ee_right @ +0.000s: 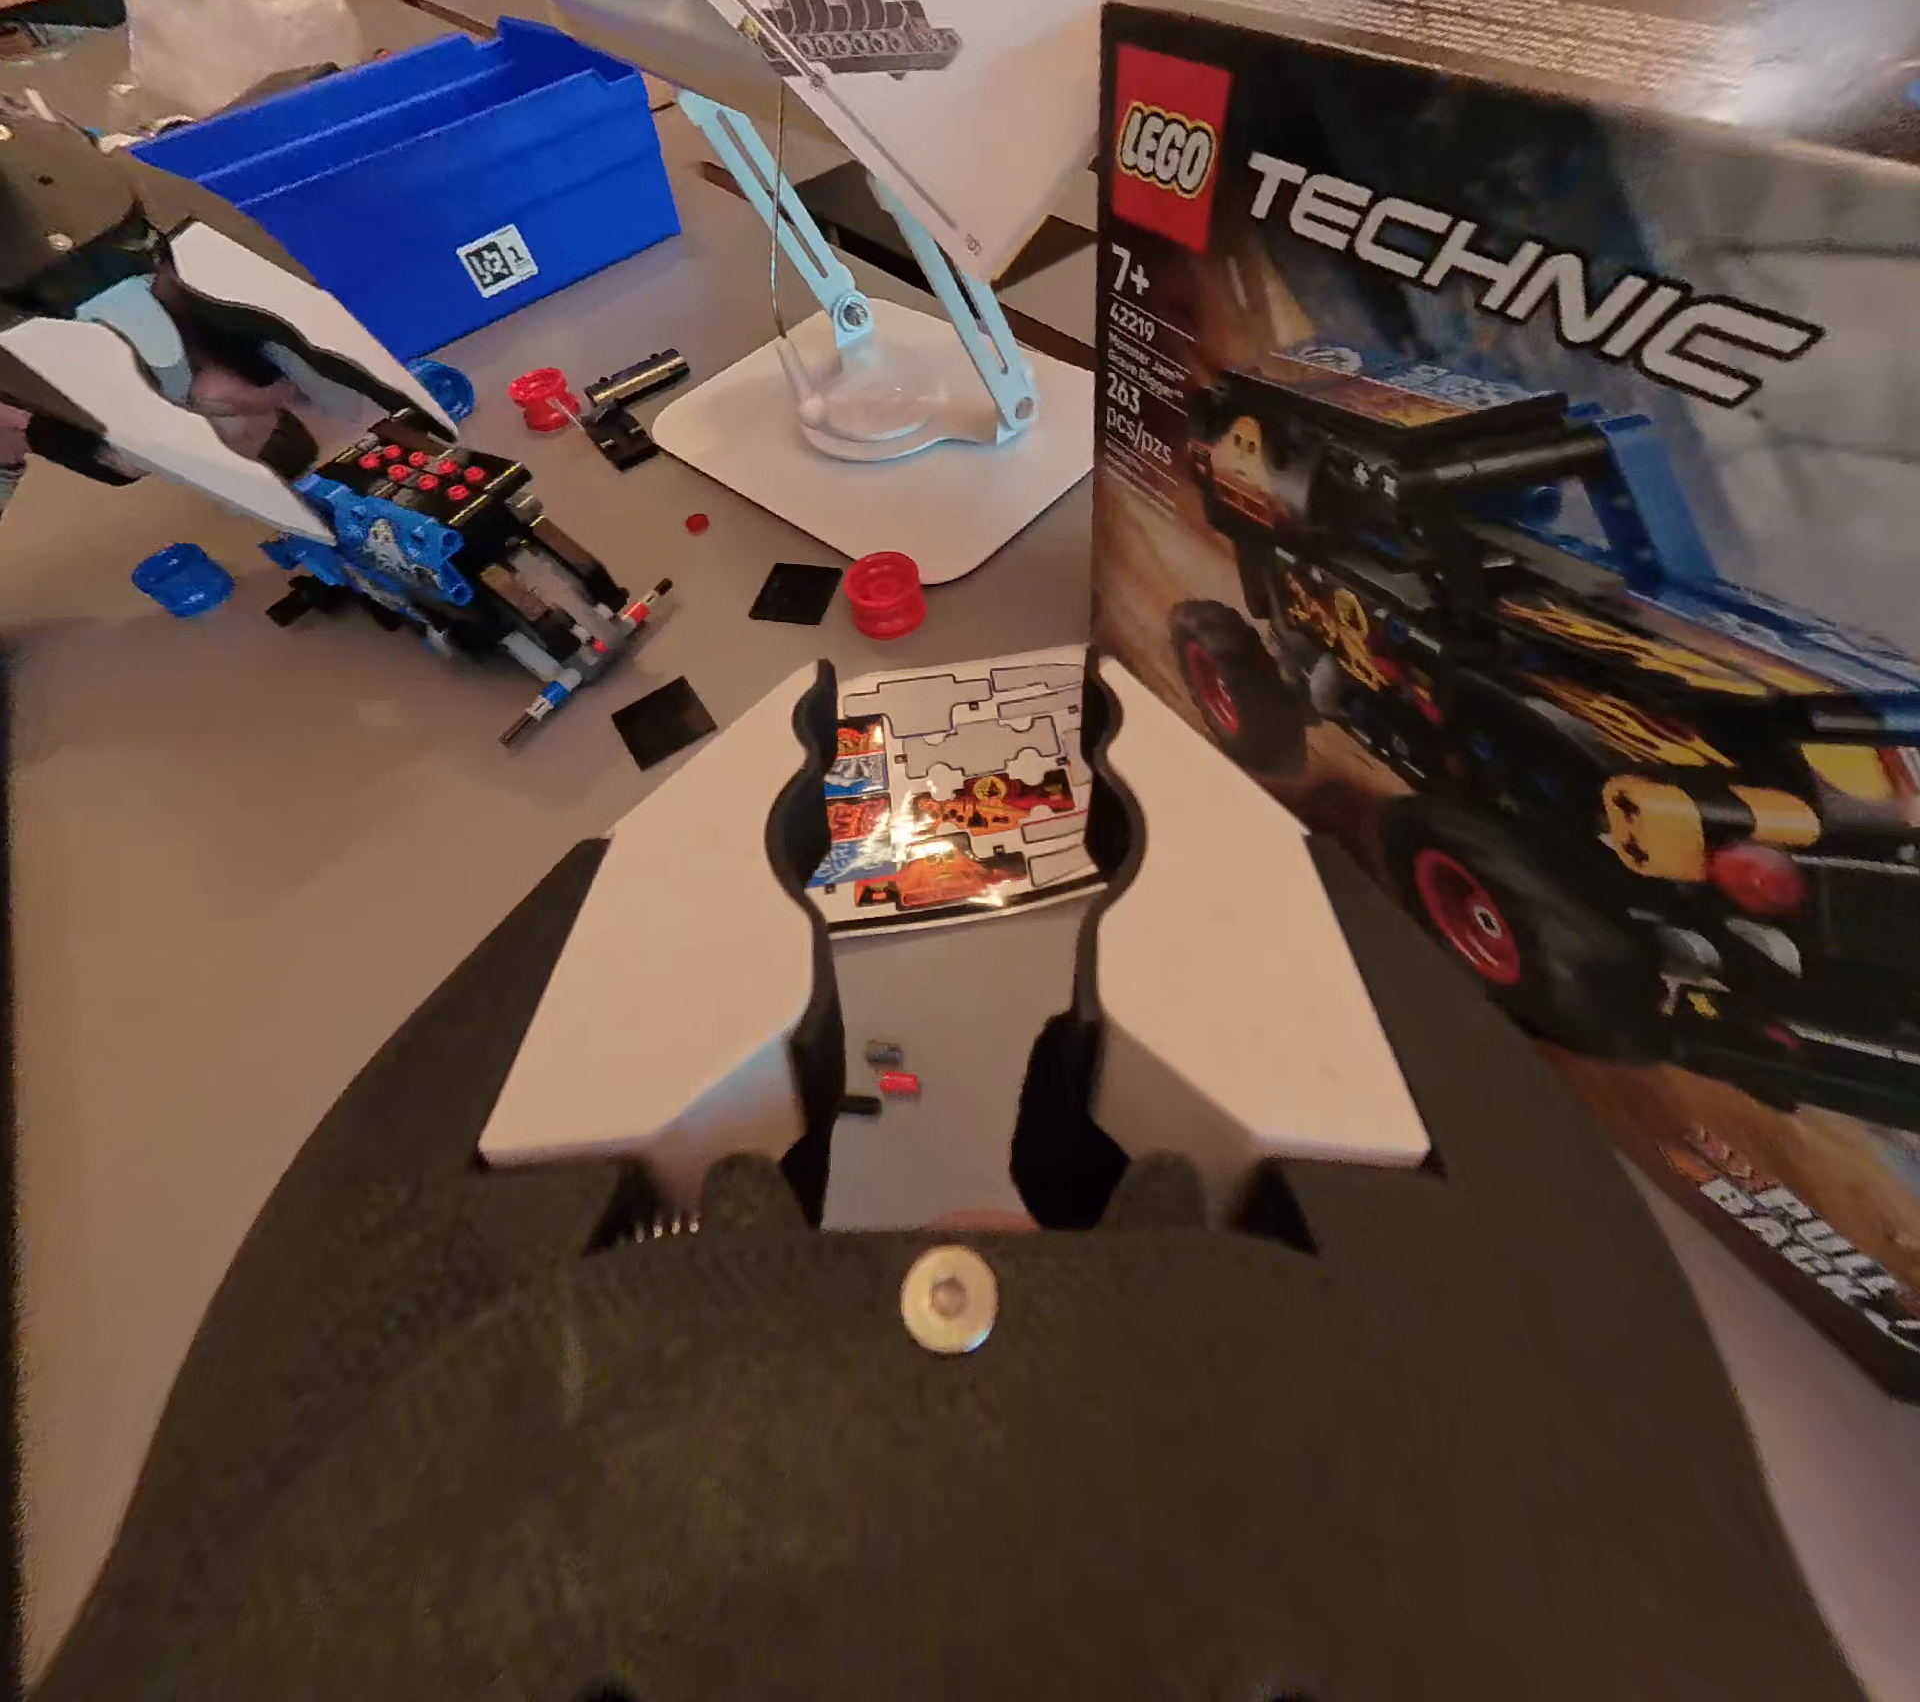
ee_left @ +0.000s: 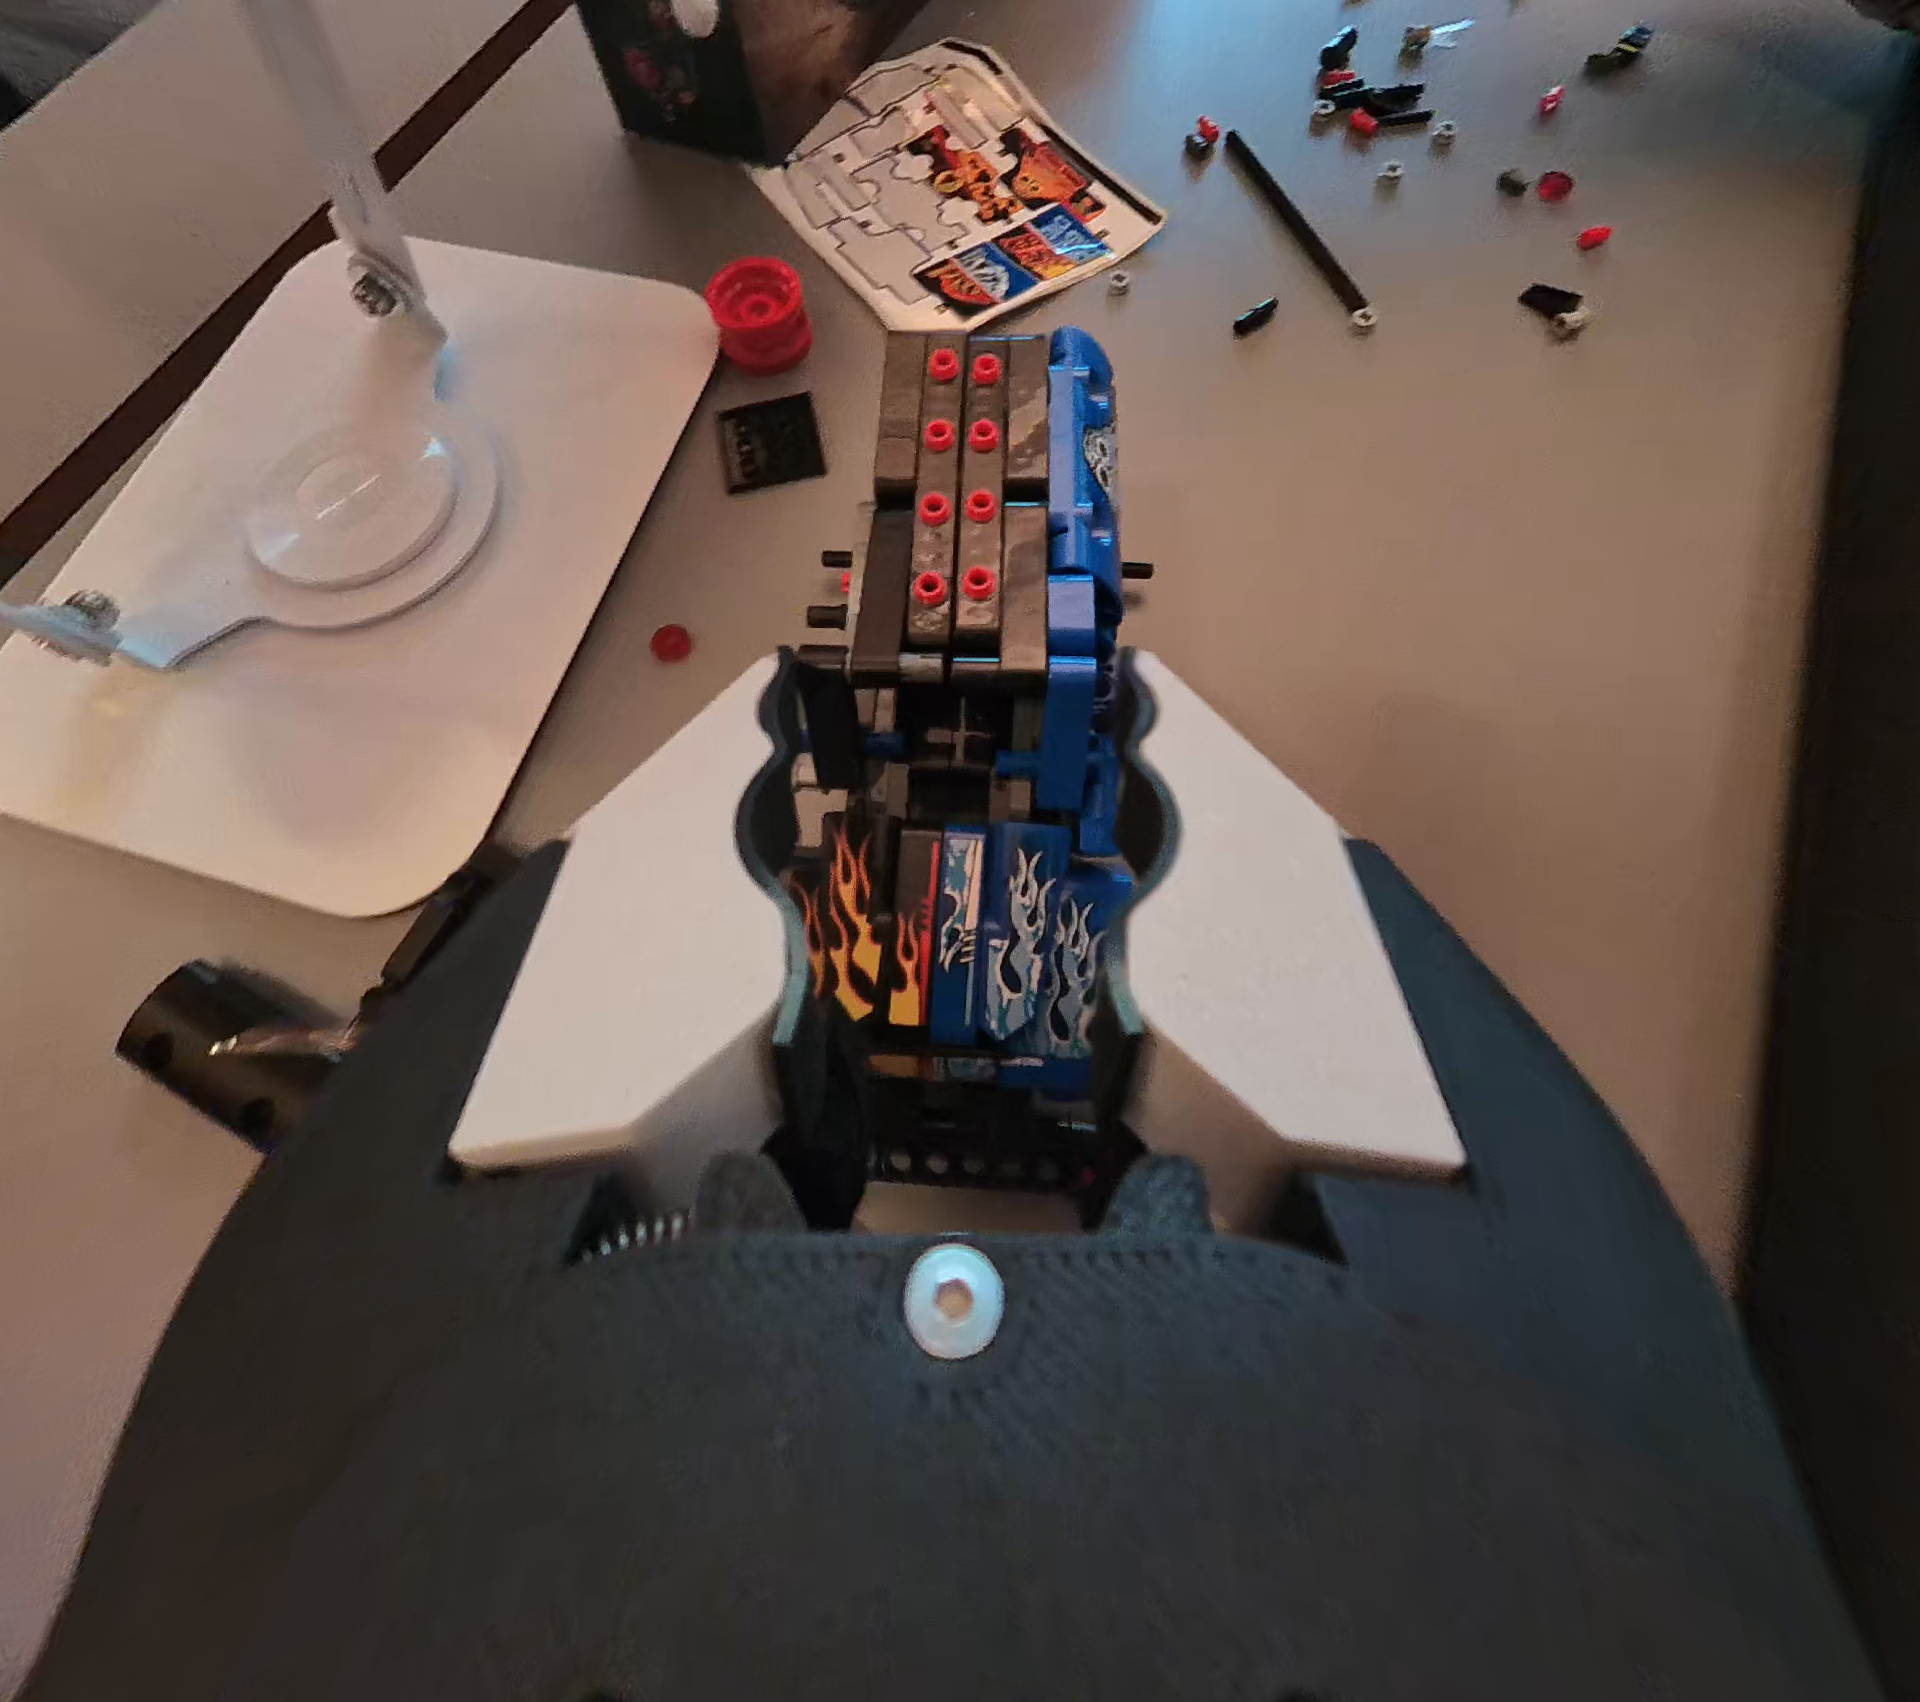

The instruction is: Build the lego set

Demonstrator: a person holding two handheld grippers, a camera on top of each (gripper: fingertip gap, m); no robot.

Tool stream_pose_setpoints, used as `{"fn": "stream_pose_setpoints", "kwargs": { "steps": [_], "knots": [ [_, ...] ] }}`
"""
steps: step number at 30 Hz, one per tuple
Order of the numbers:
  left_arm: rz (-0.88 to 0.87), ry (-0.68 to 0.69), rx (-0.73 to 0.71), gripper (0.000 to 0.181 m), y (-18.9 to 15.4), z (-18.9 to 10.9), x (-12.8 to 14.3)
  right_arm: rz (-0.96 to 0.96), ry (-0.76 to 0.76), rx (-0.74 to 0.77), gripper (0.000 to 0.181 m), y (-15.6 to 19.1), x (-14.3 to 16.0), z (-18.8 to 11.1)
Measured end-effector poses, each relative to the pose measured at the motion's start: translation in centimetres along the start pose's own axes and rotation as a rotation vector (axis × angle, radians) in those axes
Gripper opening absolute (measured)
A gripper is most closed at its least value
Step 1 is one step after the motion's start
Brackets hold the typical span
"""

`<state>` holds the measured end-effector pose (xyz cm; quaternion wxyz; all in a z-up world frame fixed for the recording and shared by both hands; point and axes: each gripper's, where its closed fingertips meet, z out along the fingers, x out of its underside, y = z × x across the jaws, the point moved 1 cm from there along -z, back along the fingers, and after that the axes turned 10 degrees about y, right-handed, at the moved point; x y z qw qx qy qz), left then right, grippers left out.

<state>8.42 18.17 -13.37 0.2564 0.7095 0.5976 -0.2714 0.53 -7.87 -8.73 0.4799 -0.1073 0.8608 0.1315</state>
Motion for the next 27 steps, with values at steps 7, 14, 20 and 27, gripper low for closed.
{"fn": "stream_pose_setpoints", "kwargs": {
  "steps": [7,14,20,27],
  "knots": [
    [0.016,-0.008,0.0,0.075,-0.3,-0.2,0.0,-0.014,-0.086,0.084,0.046,-1.3,-1.2,-3.9],
    [0.033,0.033,-0.009,0.062,-0.2,0.7,0.7,0.04,-0.109,0.122,0.046,-3.2,-0.4,-5.7],
    [0.012,0.01,-0.001,0.061,-0.1,0.9,0.5,0.009,-0.04,0.147,0.045,-3.5,0.8,-4.8],
    [0.0,-0.021,0.006,0.078,0.0,0.2,0.2,0.007,-0.021,0.128,0.046,-3.5,1.3,-4.1]
  ]
}}
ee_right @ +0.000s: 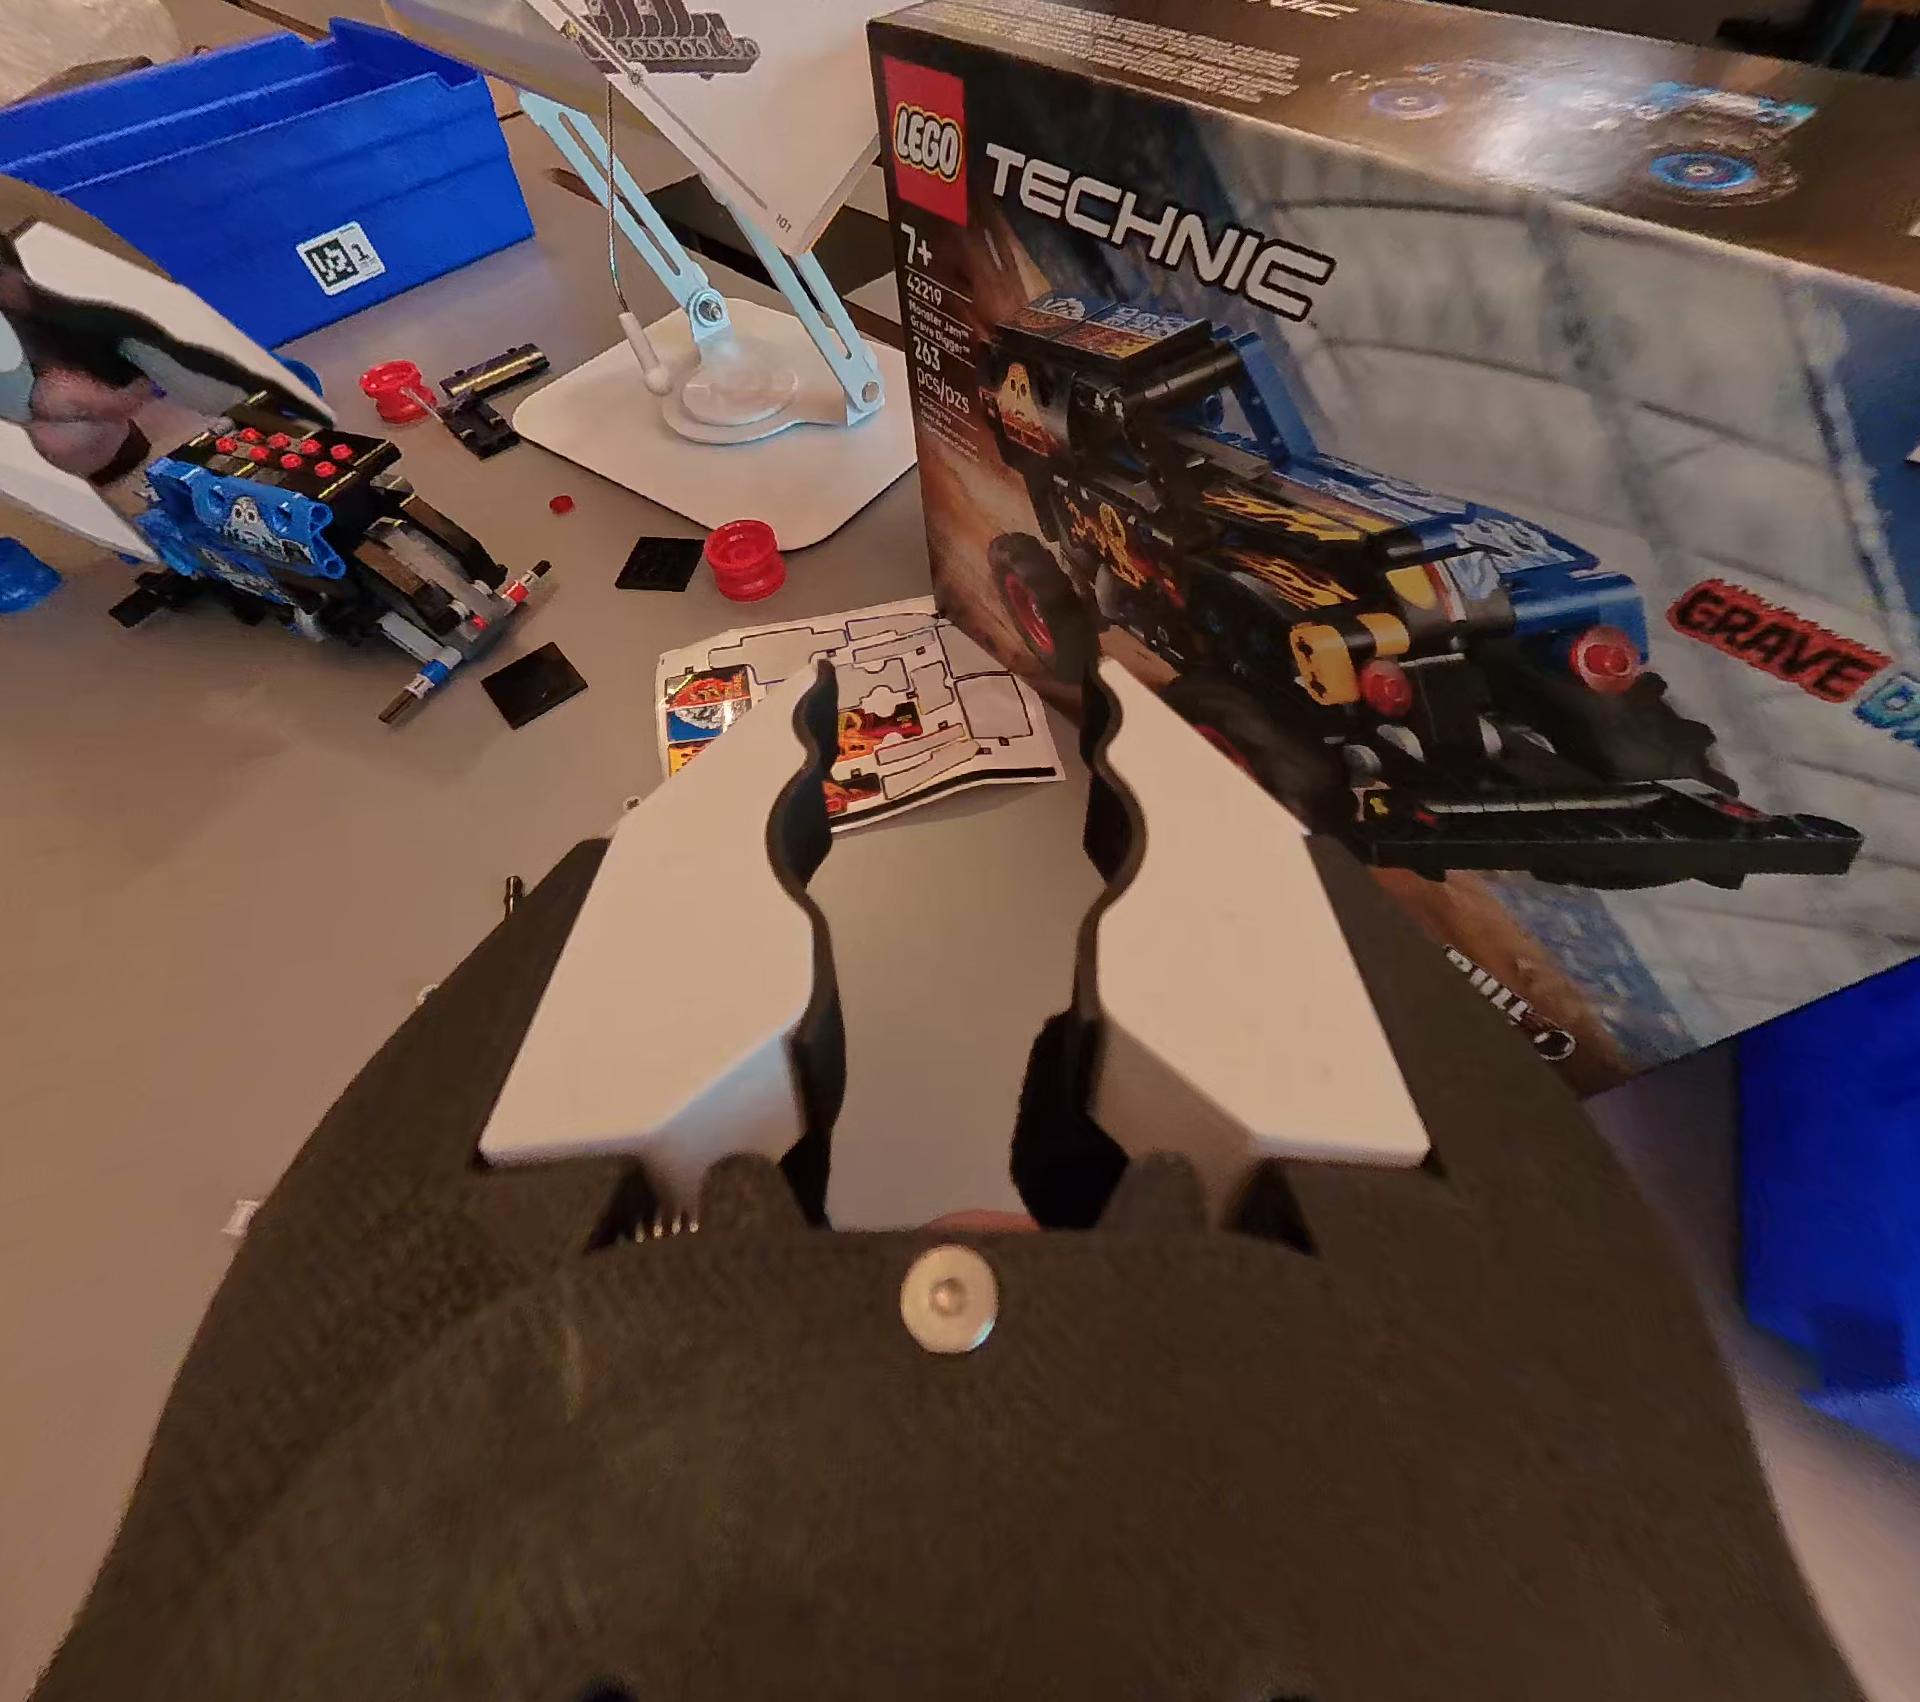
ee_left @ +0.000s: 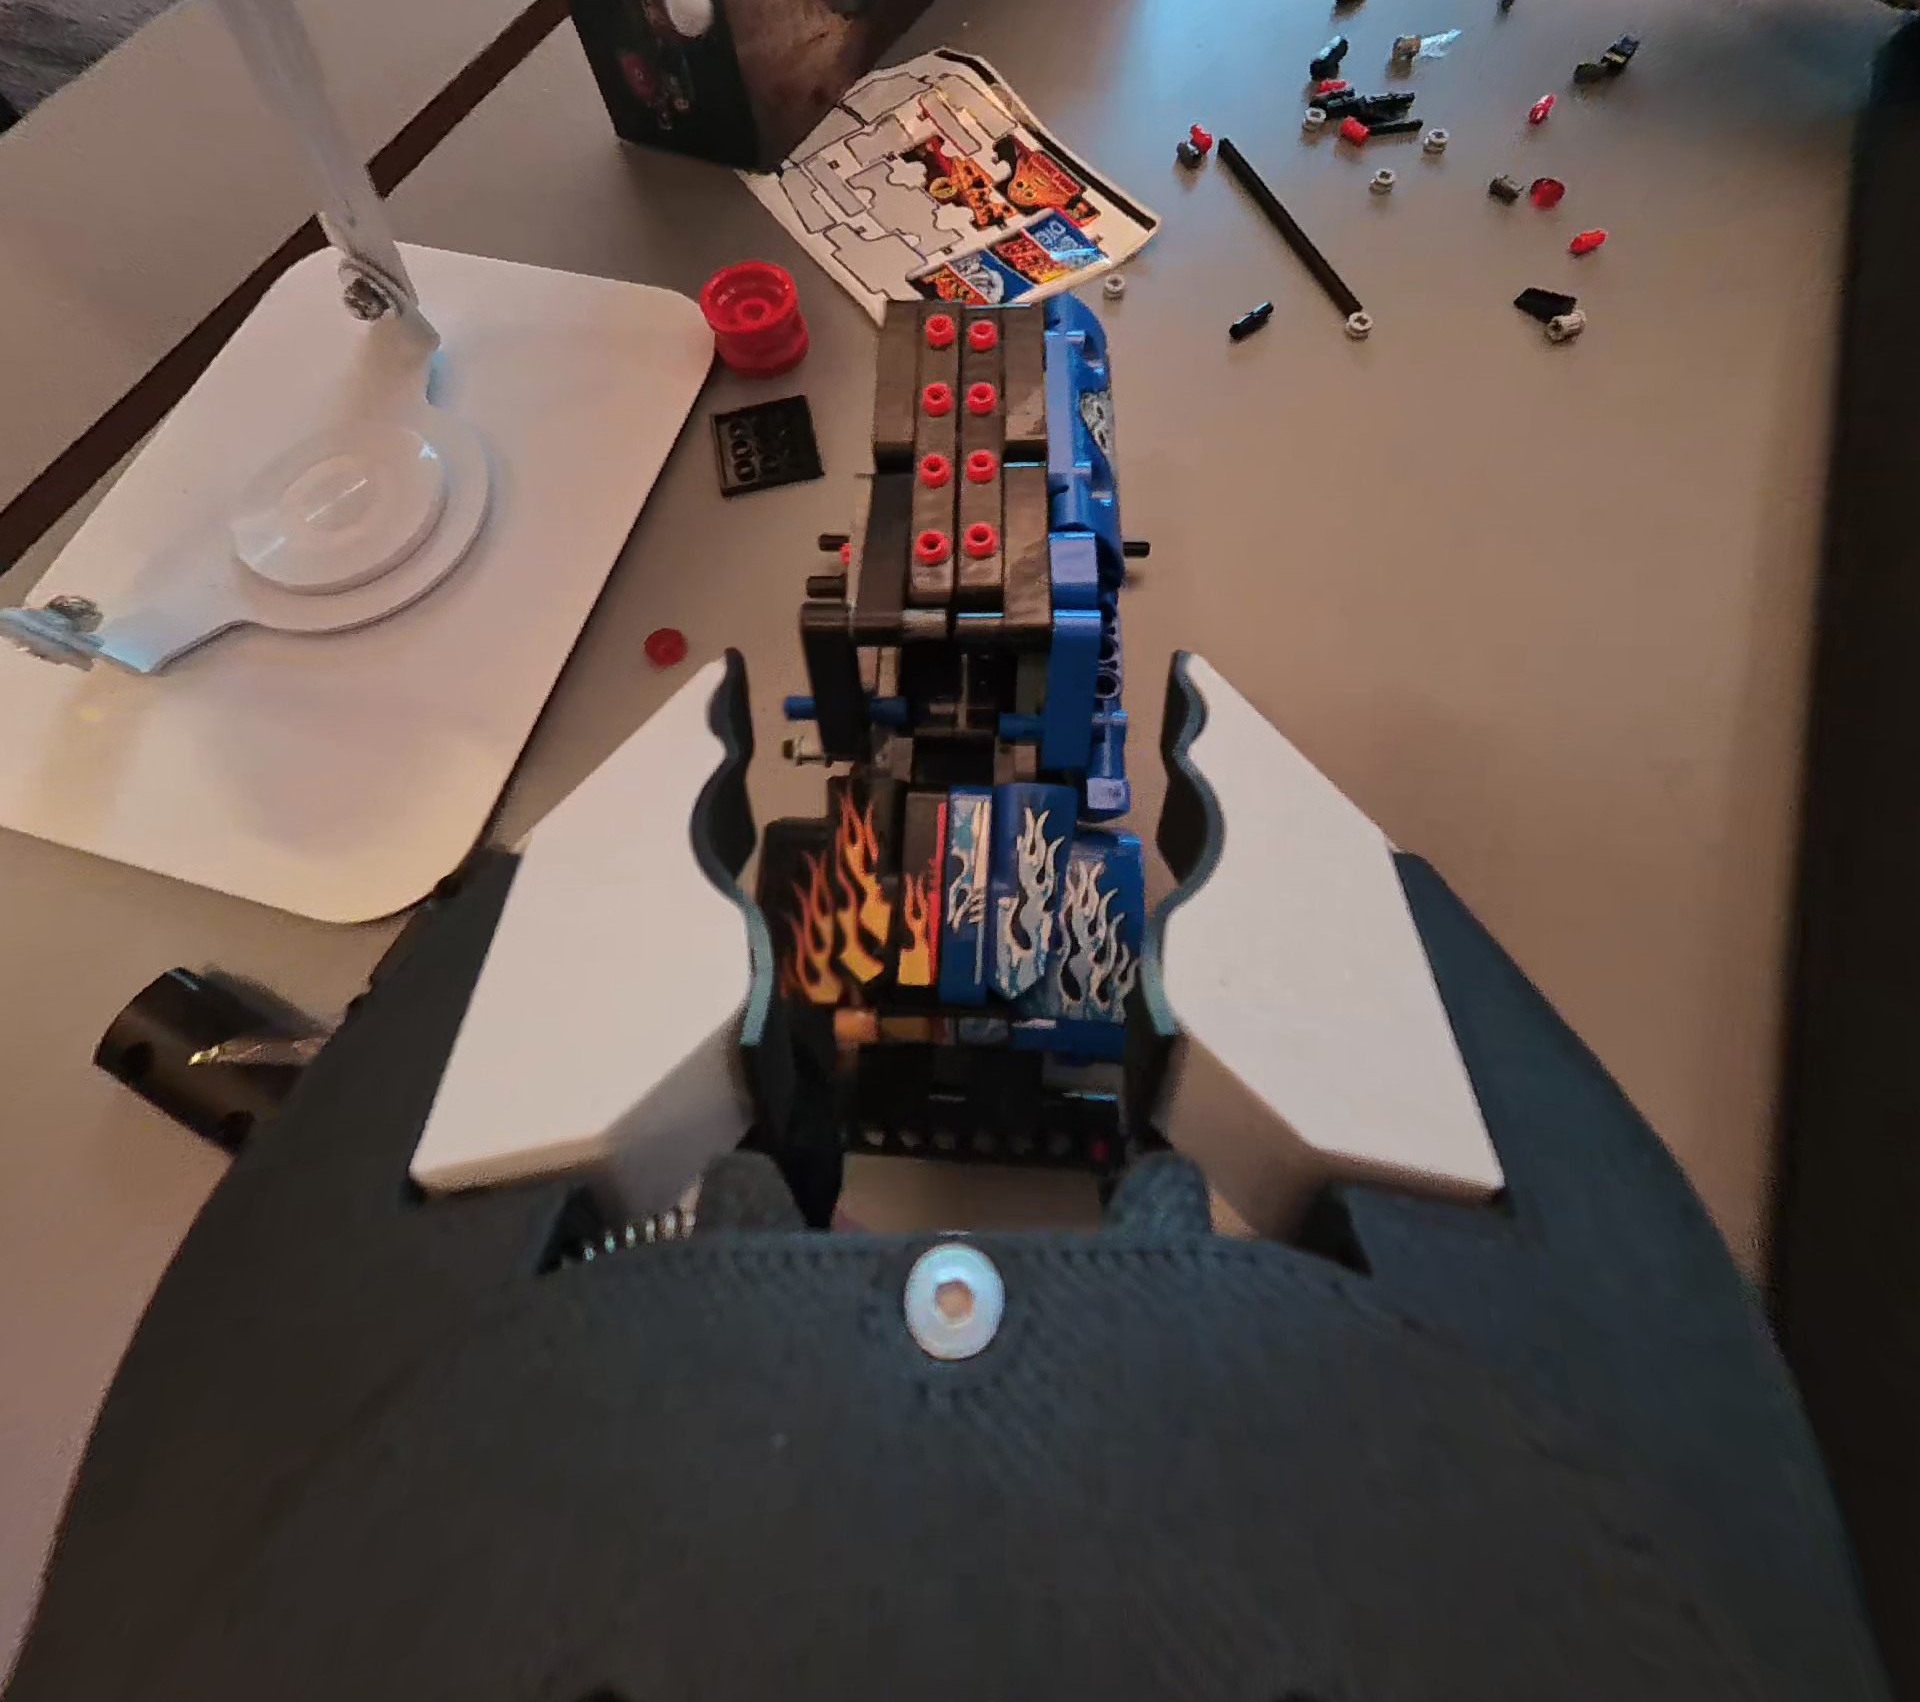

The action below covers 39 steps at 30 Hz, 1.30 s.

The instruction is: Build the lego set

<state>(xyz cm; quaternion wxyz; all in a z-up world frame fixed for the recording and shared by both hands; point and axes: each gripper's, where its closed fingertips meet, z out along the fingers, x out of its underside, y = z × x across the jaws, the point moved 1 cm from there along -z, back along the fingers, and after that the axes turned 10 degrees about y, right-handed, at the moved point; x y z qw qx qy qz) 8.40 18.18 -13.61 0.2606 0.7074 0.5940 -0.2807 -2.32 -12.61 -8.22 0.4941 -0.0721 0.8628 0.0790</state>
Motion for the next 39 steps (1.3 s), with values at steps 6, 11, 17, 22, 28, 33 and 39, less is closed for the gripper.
{"fn": "stream_pose_setpoints", "kwargs": {
  "steps": [6,11,17,22,28,33,39],
  "knots": [
    [-0.073,-0.093,-0.016,0.076,1.9,-3.0,0.6,-0.021,0.007,-0.011,0.045,0.5,0.0,0.4],
    [-0.109,-0.098,-0.082,0.071,3.6,-4.1,1.7,-0.017,0.018,-0.015,0.045,0.5,0.3,0.8],
    [-0.157,-0.107,-0.104,0.068,4.9,-4.4,2.8,0.001,0.006,-0.019,0.044,0.1,0.4,0.7],
    [-0.148,-0.12,-0.04,0.072,3.8,-4.4,2.8,0.013,0.017,-0.026,0.045,-0.2,0.9,1.0],
    [-0.095,-0.077,0.055,0.083,1.6,-3.2,3.0,0.025,0.034,-0.033,0.044,-0.5,1.5,1.5],
    [-0.008,0.031,0.056,0.089,-0.2,-1.7,3.4,0.025,0.045,-0.037,0.044,-0.5,1.7,1.7],
    [-0.048,0.092,0.019,0.082,0.4,-0.3,4.0,0.03,0.056,-0.038,0.044,-0.6,2.0,2.0]
  ]
}}
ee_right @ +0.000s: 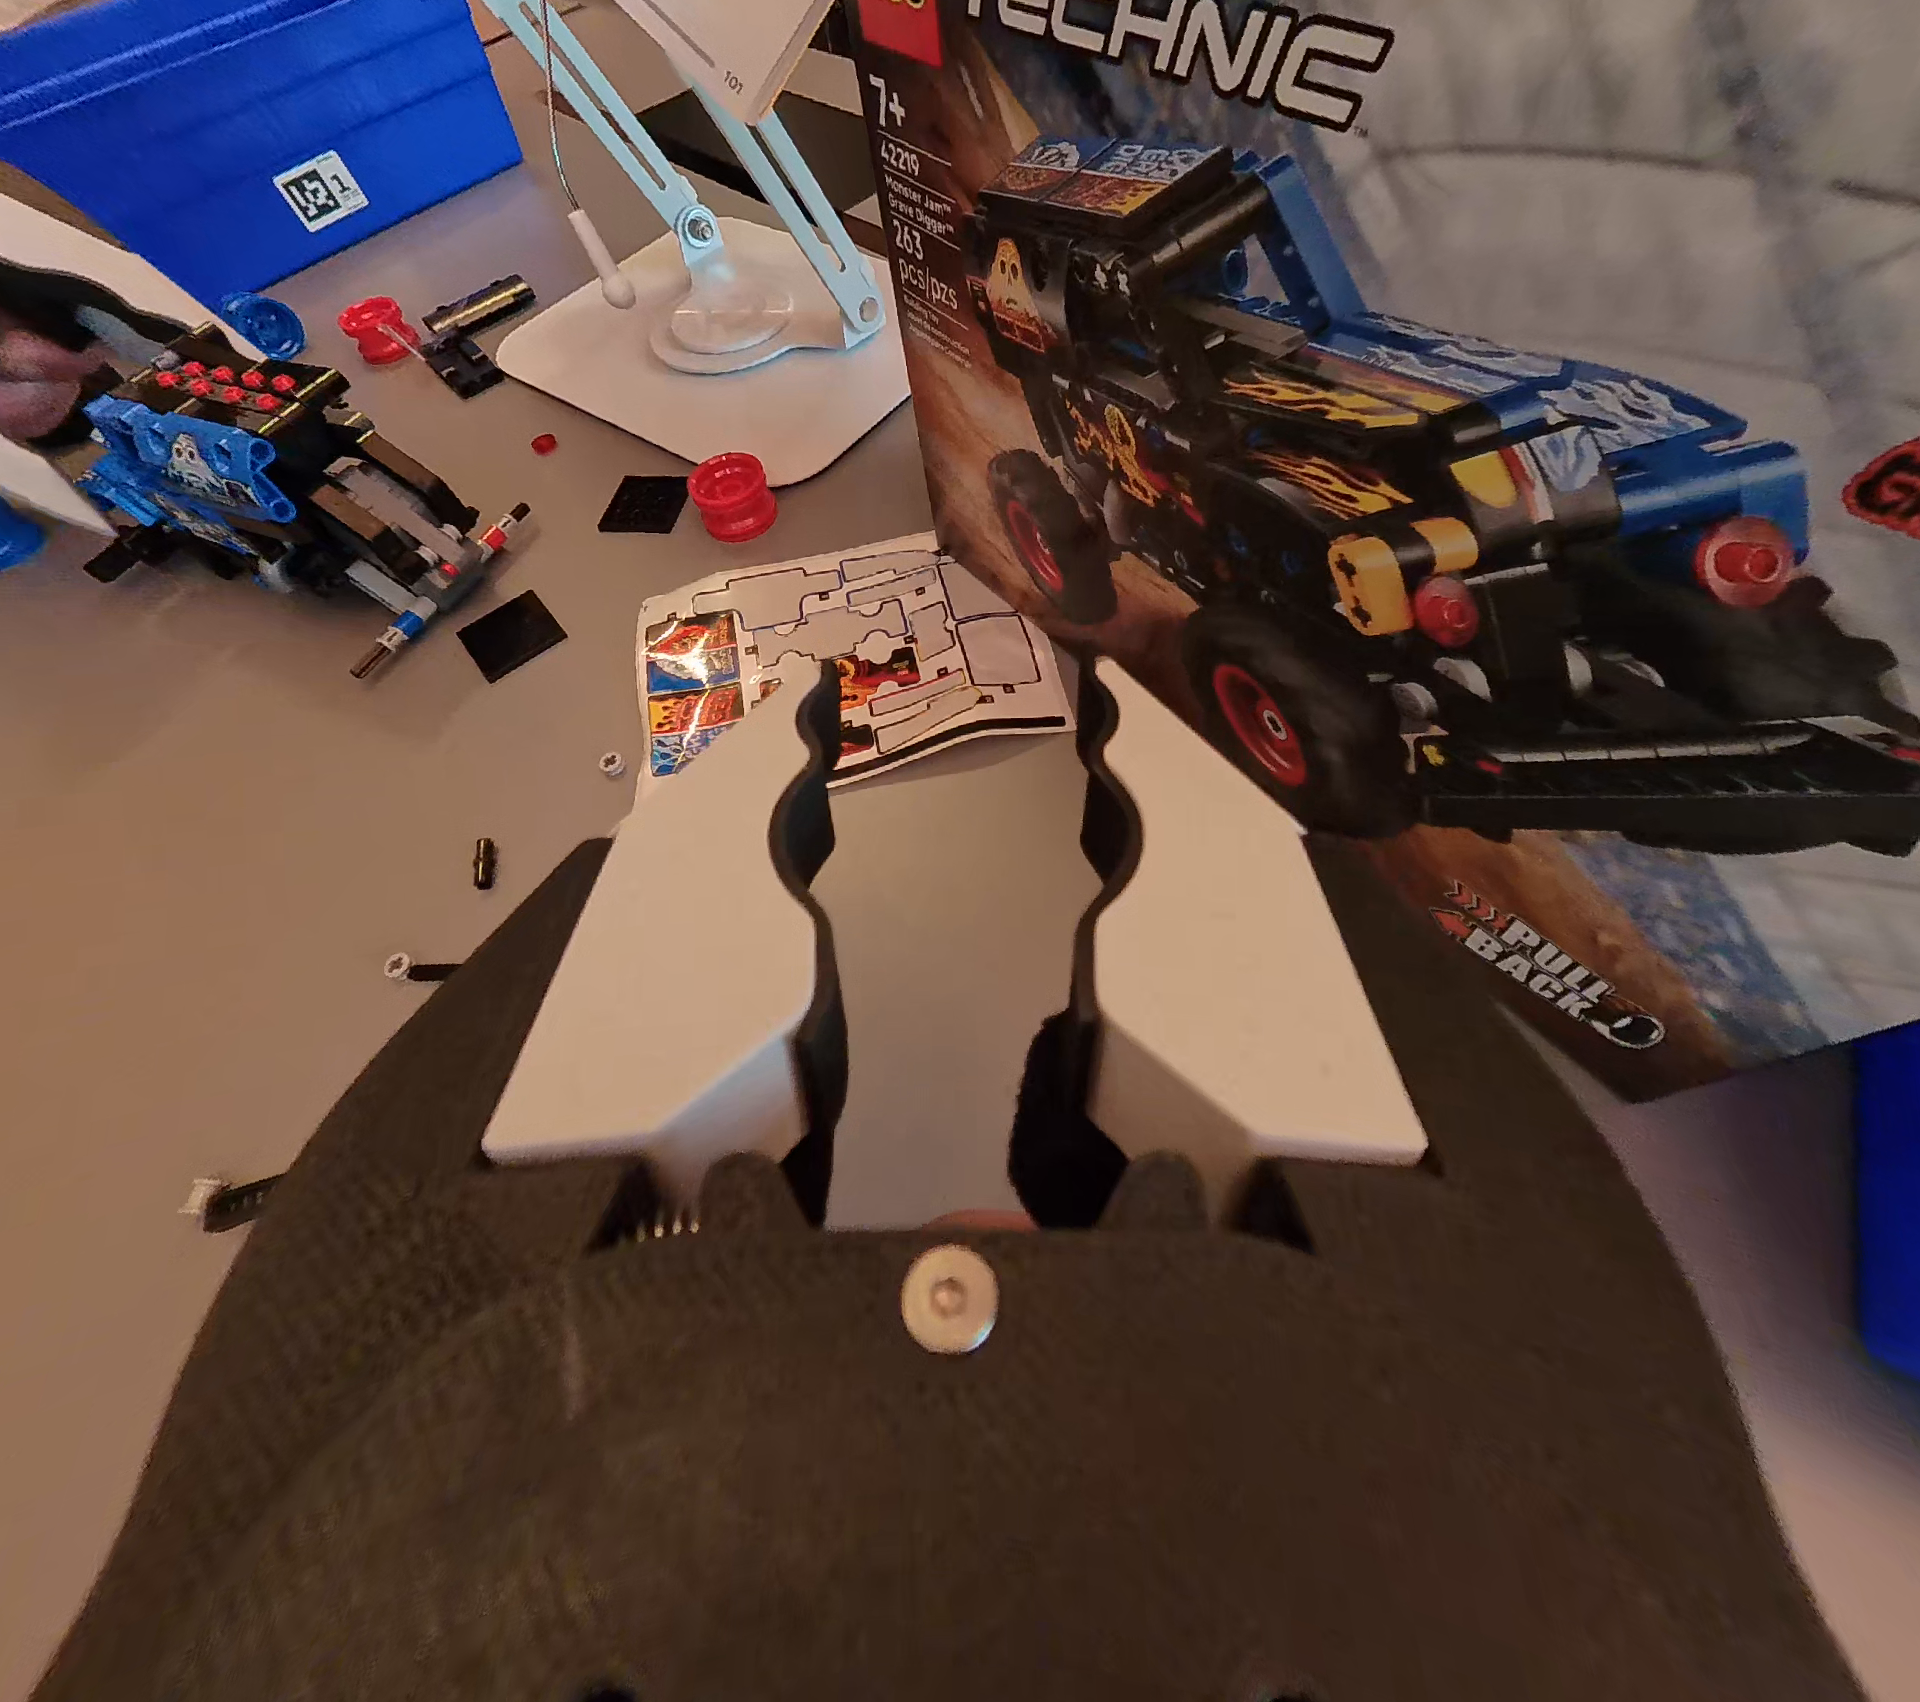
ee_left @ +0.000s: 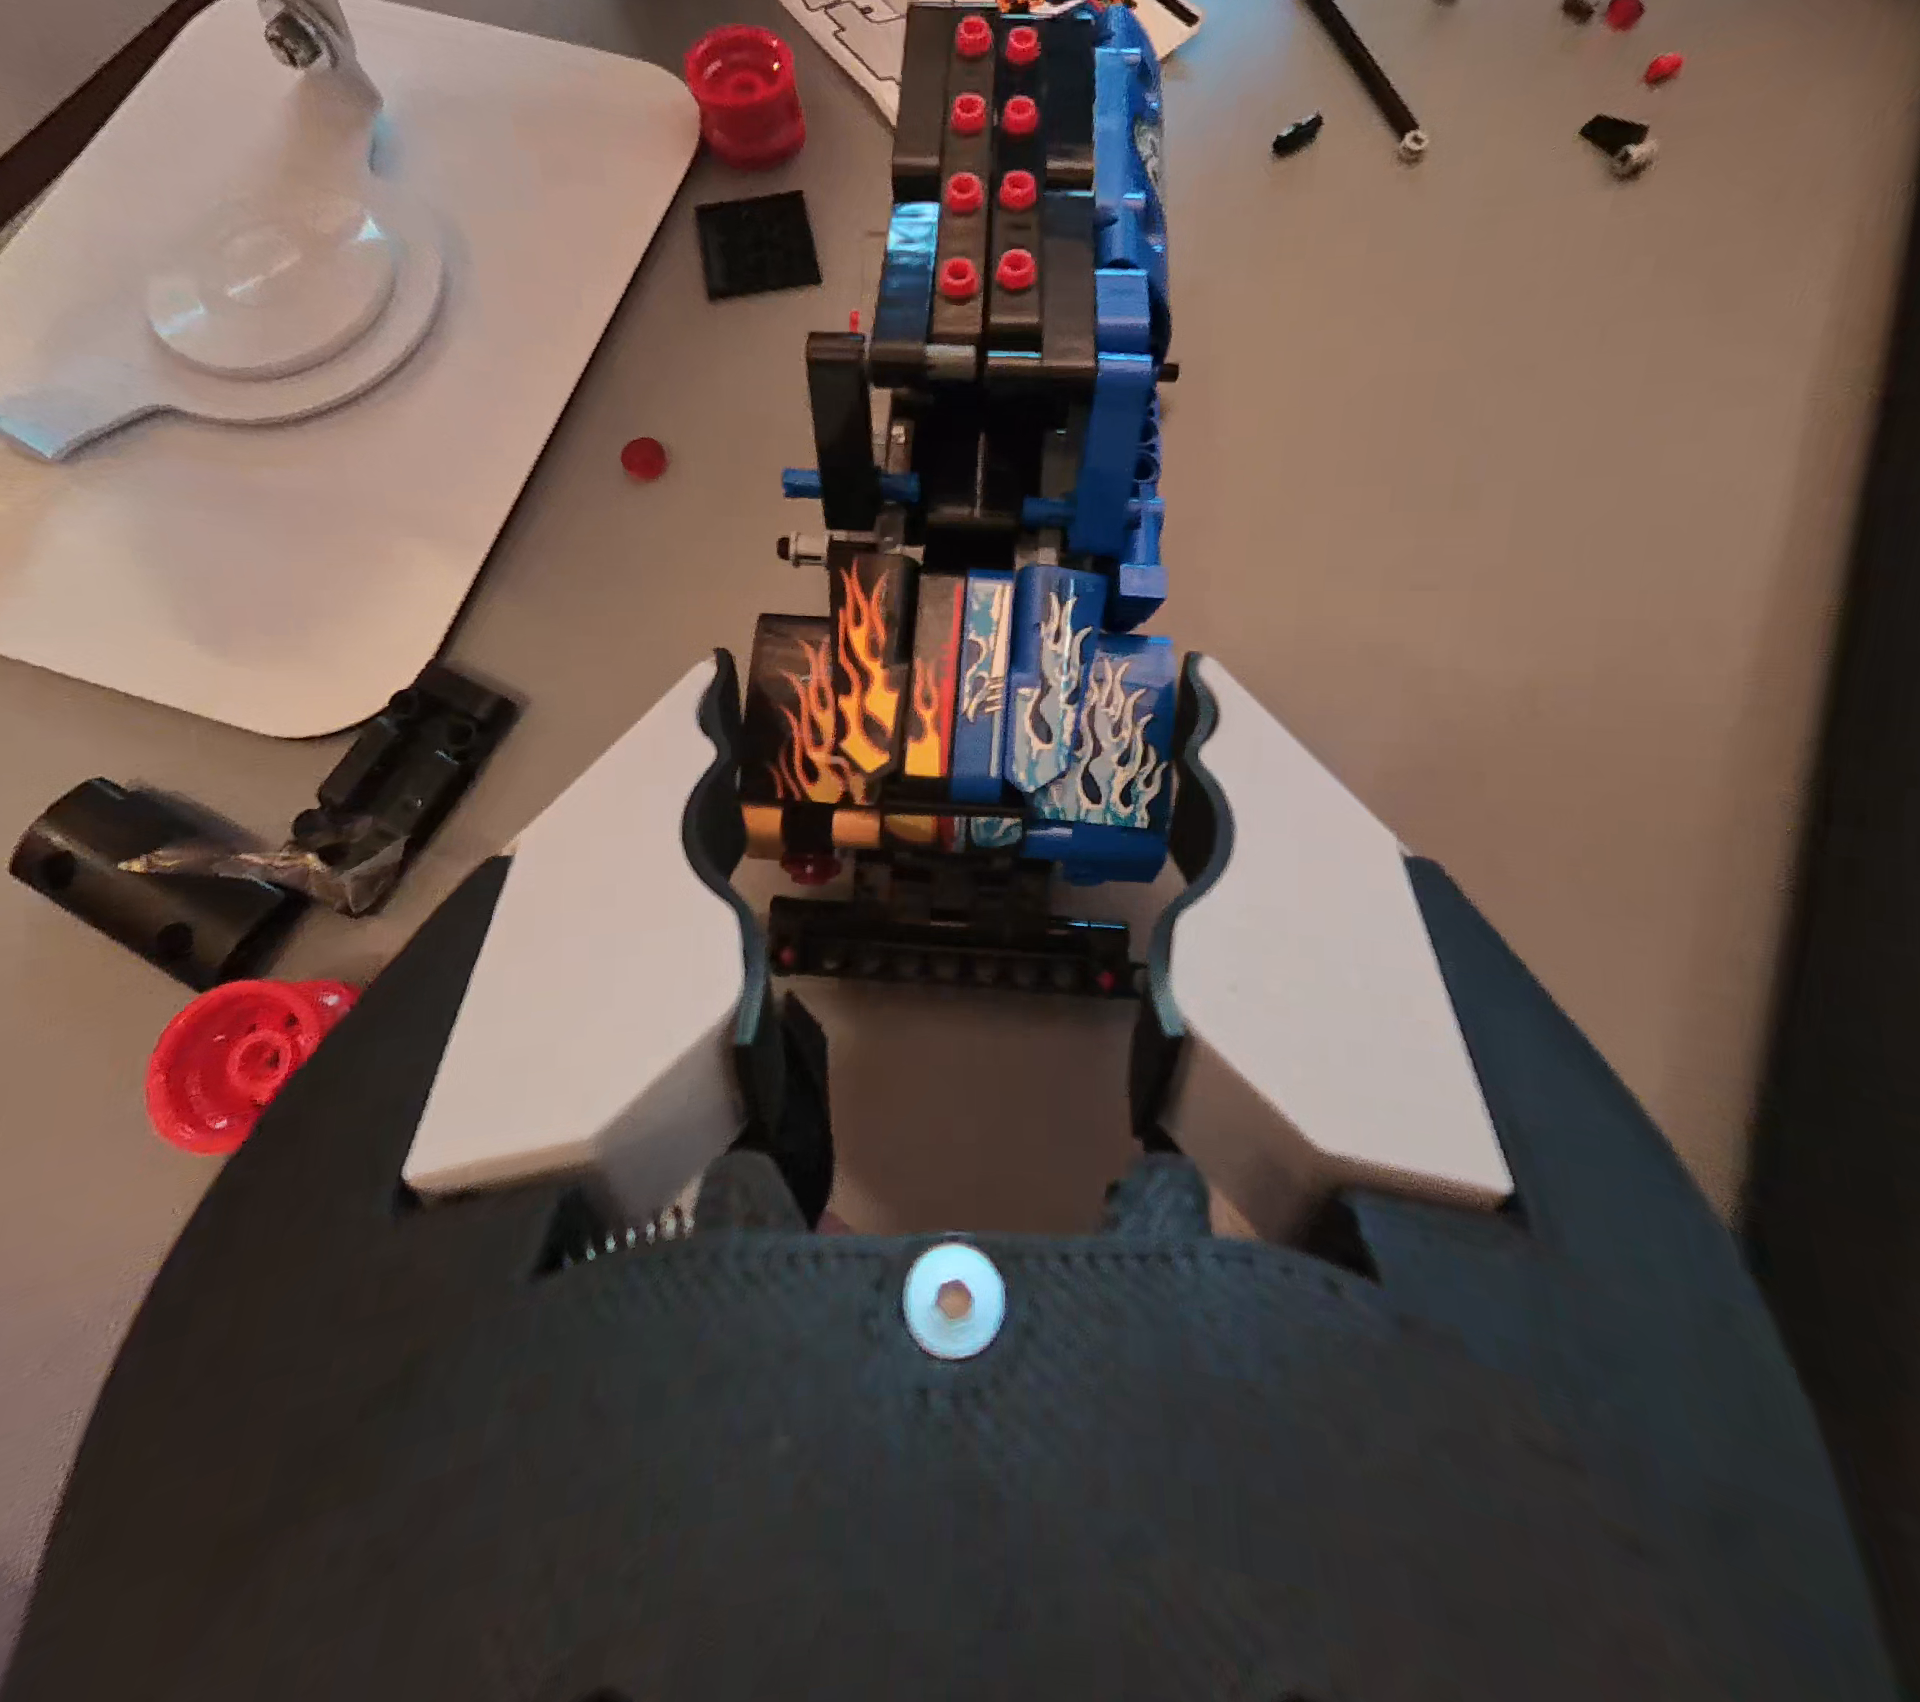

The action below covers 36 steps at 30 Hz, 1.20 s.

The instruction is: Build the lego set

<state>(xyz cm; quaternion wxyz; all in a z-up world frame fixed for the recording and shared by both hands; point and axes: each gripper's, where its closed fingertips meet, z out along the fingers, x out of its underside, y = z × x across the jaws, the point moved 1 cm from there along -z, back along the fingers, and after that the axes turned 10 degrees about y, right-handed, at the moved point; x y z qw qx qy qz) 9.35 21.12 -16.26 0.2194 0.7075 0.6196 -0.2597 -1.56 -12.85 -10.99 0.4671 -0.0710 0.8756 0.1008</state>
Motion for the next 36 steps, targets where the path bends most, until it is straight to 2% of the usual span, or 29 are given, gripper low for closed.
{"fn": "stream_pose_setpoints", "kwargs": {
  "steps": [8,15,23,36],
  "knots": [
    [-0.167,-0.046,0.059,0.08,0.8,-0.1,-0.5,0.001,0.011,-0.004,0.044,0.0,0.3,0.3],
    [-0.408,-0.158,0.217,0.081,2.0,-0.5,-1.0,0.004,0.019,-0.014,0.044,0.1,0.5,0.6],
    [-0.495,-0.217,0.29,0.08,2.6,-0.8,-1.2,-0.002,0.022,-0.027,0.044,0.4,0.5,0.8],
    [-0.537,-0.248,0.314,0.08,2.9,-0.9,-1.4,-0.014,0.029,-0.021,0.045,0.4,0.7,0.6]
  ]
}}
